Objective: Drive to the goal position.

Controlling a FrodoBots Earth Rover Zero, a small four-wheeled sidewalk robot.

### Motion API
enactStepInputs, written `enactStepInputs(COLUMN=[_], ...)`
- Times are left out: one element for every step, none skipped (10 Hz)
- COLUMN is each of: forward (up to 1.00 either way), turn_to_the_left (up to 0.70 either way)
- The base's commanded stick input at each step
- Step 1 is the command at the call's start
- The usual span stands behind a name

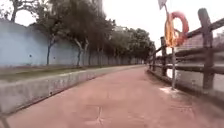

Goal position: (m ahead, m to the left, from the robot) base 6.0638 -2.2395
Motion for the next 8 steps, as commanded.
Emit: enactStepInputs(forward=[1.0, 1.0, 1.0, 1.0, 1.0, 1.0, 1.0, 1.0], turn_to_the_left=[-0.36, -0.29, -0.16, 0.0, 0.0, 0.0, 0.0, 0.0])
